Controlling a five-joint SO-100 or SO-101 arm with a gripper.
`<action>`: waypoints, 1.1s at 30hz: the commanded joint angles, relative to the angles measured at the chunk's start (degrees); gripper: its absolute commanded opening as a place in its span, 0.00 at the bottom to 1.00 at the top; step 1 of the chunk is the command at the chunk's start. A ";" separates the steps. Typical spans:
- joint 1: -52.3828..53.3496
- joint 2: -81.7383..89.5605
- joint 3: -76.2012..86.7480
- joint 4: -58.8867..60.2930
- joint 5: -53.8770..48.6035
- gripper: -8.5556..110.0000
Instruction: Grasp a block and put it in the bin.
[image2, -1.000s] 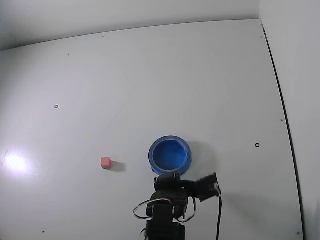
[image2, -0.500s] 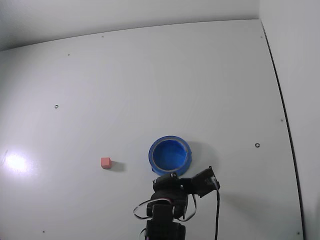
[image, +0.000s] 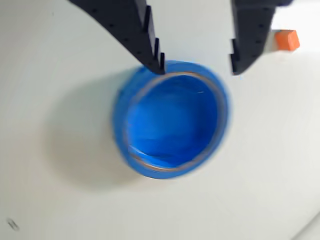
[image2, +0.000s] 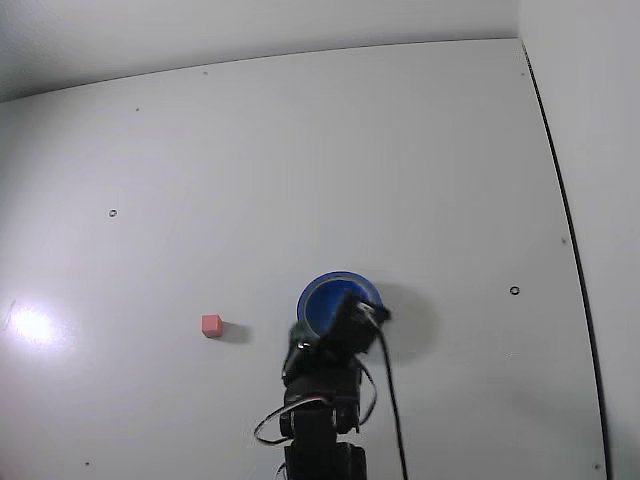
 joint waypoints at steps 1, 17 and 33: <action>-6.50 -4.31 -11.51 0.09 -4.92 0.28; -20.92 -63.19 -52.65 0.09 -4.83 0.28; -31.46 -79.45 -61.88 -0.79 1.76 0.28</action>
